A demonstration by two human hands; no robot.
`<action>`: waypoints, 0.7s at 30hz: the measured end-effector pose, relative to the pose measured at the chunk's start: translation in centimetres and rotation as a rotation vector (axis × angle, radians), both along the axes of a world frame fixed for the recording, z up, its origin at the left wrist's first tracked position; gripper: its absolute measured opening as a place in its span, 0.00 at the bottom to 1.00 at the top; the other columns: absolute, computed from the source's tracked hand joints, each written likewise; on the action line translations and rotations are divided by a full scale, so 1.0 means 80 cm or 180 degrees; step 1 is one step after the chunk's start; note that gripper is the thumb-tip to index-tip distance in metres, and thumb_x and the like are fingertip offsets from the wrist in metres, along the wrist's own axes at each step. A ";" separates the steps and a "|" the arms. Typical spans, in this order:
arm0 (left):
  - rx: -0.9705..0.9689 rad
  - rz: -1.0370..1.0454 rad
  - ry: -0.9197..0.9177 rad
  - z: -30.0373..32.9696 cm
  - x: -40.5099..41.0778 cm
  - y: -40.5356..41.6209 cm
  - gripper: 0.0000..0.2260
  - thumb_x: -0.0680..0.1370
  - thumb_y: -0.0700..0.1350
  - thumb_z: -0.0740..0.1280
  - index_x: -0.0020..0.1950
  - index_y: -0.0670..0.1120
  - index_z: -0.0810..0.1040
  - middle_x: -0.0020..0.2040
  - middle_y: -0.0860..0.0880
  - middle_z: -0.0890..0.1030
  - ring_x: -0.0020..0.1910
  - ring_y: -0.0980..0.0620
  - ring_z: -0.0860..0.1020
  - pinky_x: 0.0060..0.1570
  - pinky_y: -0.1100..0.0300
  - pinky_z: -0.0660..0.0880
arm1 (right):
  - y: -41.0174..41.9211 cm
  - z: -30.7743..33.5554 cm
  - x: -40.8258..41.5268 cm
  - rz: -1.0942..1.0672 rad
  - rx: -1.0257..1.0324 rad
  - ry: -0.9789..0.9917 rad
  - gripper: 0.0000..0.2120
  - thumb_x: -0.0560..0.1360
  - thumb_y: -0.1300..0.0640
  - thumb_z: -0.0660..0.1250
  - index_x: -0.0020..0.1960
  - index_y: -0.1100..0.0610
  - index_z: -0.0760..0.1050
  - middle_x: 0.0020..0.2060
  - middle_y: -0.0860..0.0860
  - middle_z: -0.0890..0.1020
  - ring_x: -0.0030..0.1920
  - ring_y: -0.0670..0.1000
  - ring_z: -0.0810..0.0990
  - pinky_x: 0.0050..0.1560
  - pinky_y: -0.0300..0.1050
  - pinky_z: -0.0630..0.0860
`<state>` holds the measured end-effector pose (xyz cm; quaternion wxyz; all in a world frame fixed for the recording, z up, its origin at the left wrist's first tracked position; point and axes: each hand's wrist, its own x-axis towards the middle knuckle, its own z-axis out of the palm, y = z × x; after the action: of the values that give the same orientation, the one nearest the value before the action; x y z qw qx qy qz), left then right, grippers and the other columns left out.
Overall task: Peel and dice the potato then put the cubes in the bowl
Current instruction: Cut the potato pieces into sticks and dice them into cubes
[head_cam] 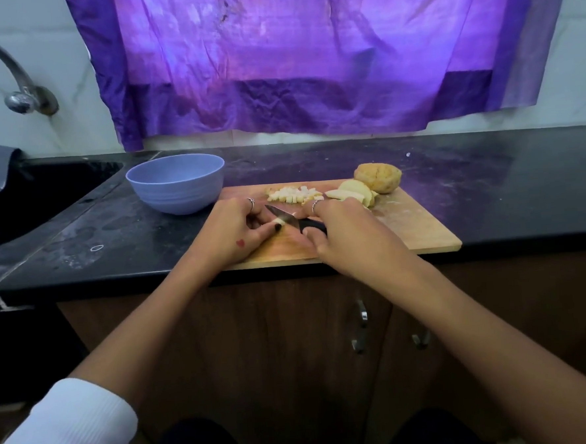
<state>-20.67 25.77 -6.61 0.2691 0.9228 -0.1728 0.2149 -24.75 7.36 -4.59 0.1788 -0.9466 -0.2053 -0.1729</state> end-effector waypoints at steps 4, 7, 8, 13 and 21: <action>0.0041 0.0024 0.0027 -0.001 0.003 0.001 0.05 0.75 0.46 0.71 0.46 0.47 0.85 0.39 0.53 0.82 0.38 0.56 0.77 0.37 0.69 0.70 | 0.011 0.006 0.015 0.0024 -0.0020 0.0056 0.14 0.78 0.53 0.64 0.63 0.51 0.75 0.52 0.53 0.79 0.46 0.52 0.77 0.43 0.42 0.73; 0.0047 0.0058 0.0004 -0.002 0.004 0.000 0.05 0.75 0.47 0.71 0.46 0.46 0.85 0.40 0.51 0.83 0.38 0.55 0.78 0.38 0.64 0.72 | 0.017 0.002 0.020 -0.0031 0.0002 0.0190 0.15 0.77 0.53 0.65 0.63 0.50 0.75 0.52 0.53 0.80 0.49 0.53 0.79 0.50 0.49 0.78; 0.0048 0.0067 -0.0002 -0.002 0.004 0.000 0.05 0.75 0.47 0.71 0.45 0.46 0.85 0.39 0.51 0.83 0.38 0.55 0.78 0.37 0.65 0.71 | 0.017 0.001 0.020 -0.0051 0.0010 0.0204 0.14 0.77 0.53 0.65 0.63 0.50 0.75 0.52 0.53 0.80 0.49 0.53 0.79 0.50 0.50 0.79; 0.0047 0.0101 0.0035 0.002 0.001 -0.002 0.05 0.75 0.46 0.71 0.44 0.47 0.85 0.41 0.49 0.84 0.39 0.53 0.78 0.39 0.62 0.72 | 0.015 0.001 0.014 -0.0080 -0.0036 0.0201 0.14 0.78 0.53 0.64 0.63 0.51 0.75 0.51 0.54 0.80 0.48 0.54 0.79 0.49 0.51 0.78; 0.0070 0.0154 0.0086 0.007 -0.007 -0.004 0.05 0.76 0.45 0.71 0.43 0.46 0.84 0.40 0.50 0.83 0.37 0.56 0.76 0.35 0.72 0.68 | 0.014 0.003 -0.007 -0.0116 -0.0210 0.0179 0.14 0.78 0.57 0.64 0.63 0.52 0.75 0.53 0.54 0.79 0.50 0.54 0.79 0.46 0.46 0.76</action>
<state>-21.23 25.45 -6.03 0.2560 0.9324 -0.1492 0.2069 -25.32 8.44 -4.32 0.1500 -0.9600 -0.1886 -0.1425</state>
